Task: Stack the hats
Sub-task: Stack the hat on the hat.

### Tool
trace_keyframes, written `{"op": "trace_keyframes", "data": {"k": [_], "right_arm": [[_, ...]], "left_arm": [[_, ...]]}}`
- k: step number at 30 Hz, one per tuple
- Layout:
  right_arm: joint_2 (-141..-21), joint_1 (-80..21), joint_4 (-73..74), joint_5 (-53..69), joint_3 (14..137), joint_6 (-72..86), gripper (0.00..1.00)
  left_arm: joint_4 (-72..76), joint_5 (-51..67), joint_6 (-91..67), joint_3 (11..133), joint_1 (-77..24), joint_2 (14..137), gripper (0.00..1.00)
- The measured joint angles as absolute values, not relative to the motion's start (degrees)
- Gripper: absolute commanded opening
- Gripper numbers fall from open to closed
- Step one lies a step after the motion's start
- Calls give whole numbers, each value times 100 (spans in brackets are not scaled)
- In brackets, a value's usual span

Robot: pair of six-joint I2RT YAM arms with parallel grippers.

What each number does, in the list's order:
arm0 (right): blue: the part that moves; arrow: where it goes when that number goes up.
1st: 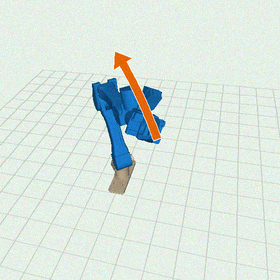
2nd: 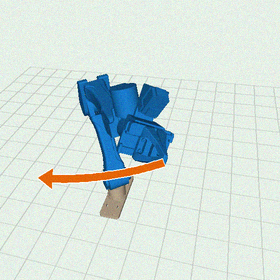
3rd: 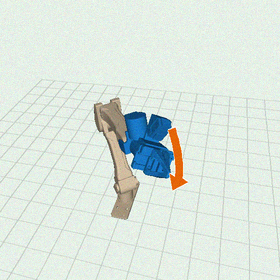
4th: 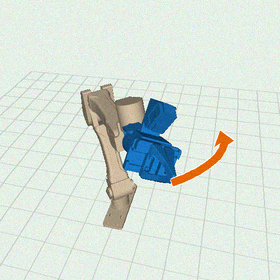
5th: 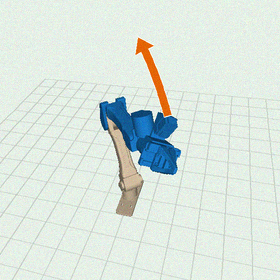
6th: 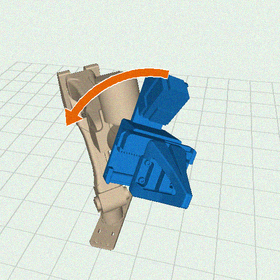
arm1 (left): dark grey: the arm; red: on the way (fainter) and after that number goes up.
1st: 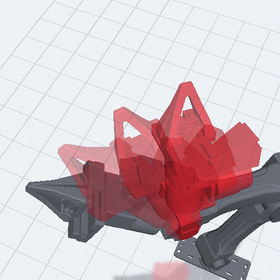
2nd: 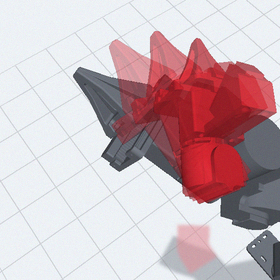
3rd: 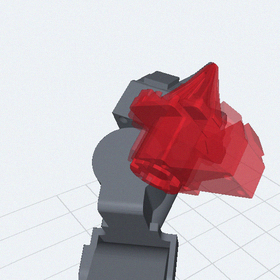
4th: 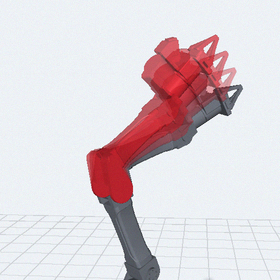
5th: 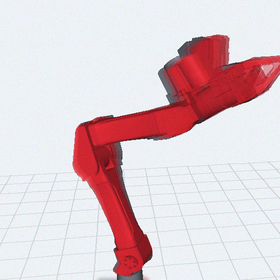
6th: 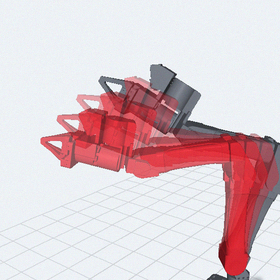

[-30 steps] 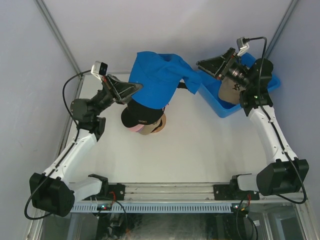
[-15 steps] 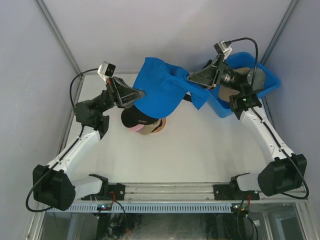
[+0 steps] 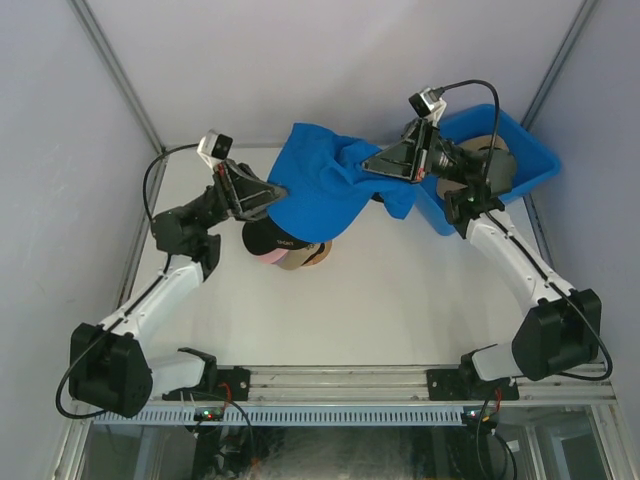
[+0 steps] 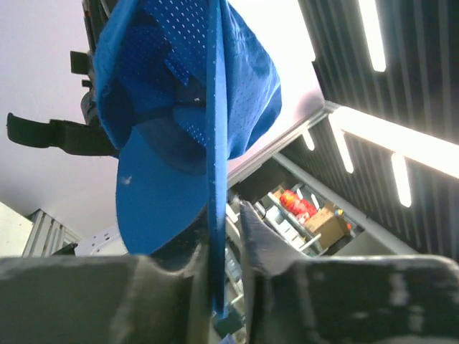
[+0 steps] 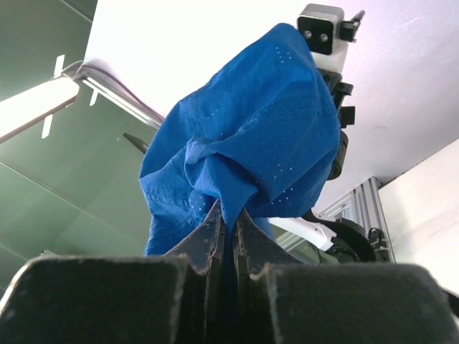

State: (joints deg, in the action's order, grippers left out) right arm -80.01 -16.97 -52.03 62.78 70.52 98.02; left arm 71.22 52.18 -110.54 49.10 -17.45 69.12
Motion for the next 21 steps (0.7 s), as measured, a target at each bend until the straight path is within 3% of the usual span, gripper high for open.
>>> {"op": "trace_keyframes", "data": {"k": [5, 21], "right_arm": [[-8090, -1636, -5843, 6036, 6823, 10392, 0], [-8149, -2270, -5966, 4646, 6820, 10667, 0]], "left_arm": [[7273, 4770, -11159, 4528, -1461, 6855, 45], [7363, 3553, -10984, 3492, -1358, 6320, 49]]}}
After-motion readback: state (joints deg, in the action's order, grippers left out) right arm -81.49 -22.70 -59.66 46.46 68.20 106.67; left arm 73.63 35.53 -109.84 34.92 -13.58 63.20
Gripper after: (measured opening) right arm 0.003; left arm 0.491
